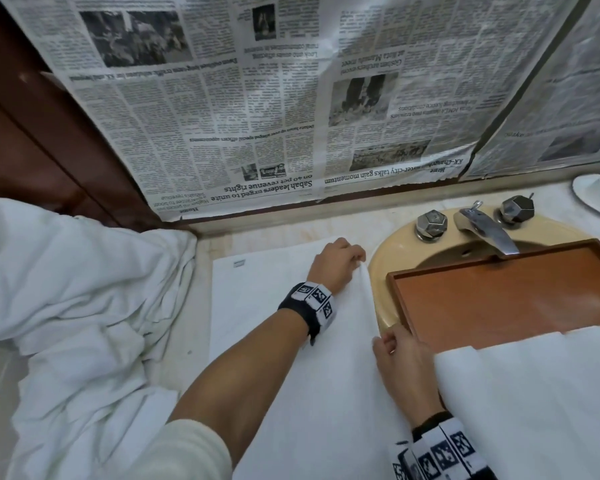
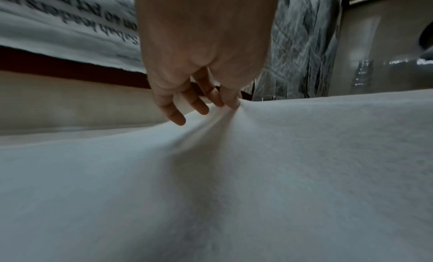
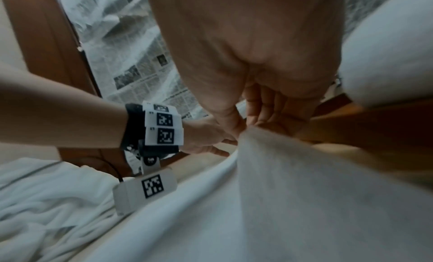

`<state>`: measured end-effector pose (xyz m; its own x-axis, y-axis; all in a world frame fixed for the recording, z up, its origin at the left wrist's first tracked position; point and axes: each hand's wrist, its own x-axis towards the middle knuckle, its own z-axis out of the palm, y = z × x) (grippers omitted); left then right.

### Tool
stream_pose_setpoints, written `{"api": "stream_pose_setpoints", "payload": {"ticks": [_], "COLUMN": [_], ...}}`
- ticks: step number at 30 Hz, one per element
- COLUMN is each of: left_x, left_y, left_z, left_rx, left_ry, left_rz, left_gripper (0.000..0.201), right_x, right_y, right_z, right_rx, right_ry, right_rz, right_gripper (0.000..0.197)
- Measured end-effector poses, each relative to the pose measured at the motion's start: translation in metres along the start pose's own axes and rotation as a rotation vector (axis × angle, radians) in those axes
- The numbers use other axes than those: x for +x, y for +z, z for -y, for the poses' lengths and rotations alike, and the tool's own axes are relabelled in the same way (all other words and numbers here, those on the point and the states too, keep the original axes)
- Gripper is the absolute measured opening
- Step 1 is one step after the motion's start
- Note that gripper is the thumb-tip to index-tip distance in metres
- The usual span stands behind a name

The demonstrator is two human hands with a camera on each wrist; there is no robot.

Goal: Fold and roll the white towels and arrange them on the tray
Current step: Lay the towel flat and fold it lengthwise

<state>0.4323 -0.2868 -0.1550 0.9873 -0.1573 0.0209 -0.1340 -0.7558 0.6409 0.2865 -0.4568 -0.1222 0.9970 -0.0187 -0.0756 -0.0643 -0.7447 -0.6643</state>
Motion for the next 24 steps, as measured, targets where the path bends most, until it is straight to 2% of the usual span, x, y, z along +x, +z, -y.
{"api": "stream_pose_setpoints", "payload": {"ticks": [3, 7, 12, 18, 24], "left_x": [-0.029, -0.077, -0.133, -0.179, -0.184], "left_y": [-0.029, -0.084, -0.137, -0.126, -0.120], "left_z": [0.015, 0.047, 0.101, 0.161, 0.161], "left_rx": [-0.094, -0.132, -0.180, -0.171, -0.194], "left_ry": [0.012, 0.017, -0.093, -0.382, -0.487], "left_rz": [-0.109, -0.252, -0.410, -0.281, -0.336], "left_gripper": [0.014, 0.012, 0.008, 0.014, 0.010], "right_x": [-0.014, -0.034, -0.052, -0.068, -0.070], "right_y": [0.001, 0.015, 0.062, 0.148, 0.169], "right_z": [0.031, 0.083, 0.151, 0.170, 0.162], "right_rx": [0.036, 0.035, -0.032, -0.164, -0.139], "right_ry": [-0.082, -0.175, -0.279, -0.264, -0.243], "right_rz": [0.035, 0.159, 0.312, 0.521, 0.515], "right_gripper": [0.018, 0.015, 0.013, 0.010, 0.010]}}
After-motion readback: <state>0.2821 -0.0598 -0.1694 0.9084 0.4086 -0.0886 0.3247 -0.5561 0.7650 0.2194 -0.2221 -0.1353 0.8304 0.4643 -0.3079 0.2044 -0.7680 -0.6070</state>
